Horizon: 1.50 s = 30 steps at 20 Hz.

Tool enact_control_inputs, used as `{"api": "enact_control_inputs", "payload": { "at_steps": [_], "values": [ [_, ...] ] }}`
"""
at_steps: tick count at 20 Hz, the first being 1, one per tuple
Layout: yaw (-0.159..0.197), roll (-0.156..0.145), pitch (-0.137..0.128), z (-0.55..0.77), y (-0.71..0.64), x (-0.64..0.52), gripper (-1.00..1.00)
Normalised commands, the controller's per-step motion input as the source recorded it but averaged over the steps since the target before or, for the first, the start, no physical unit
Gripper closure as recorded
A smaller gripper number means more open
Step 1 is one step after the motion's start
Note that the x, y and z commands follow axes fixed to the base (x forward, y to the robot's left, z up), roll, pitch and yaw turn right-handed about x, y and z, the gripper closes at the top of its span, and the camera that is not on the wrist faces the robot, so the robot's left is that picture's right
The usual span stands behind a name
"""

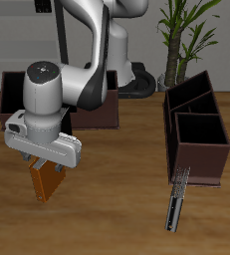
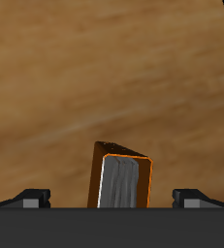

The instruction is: Place the right striped book into the back desk caddy's right compartment and place the orange book into the left desk caddy's right compartment and place the black book into the left desk caddy's left compartment

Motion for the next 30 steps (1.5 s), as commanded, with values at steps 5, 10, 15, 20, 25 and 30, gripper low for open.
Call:
{"api": "enact_control_inputs", "payload": {
  "at_steps": [5, 10, 15, 20, 25, 30],
  "values": [
    [-0.01, 0.003, 0.042, -0.23, 0.0, 0.04, -1.0],
    [-0.03, -0.007, 0.024, -0.1, -0.01, 0.0, 1.0],
    [0.002, -0.029, -0.01, 0.22, 0.01, -0.08, 1.0],
    [-0.077, 0.021, -0.045, 0.79, 0.37, -0.27, 1.0],
    [-0.024, -0.012, -0.037, 0.68, 0.44, -0.26, 1.0],
    [0.027, 0.021, -0.101, 0.86, 0.62, -0.49, 1.0]
  ]
}}
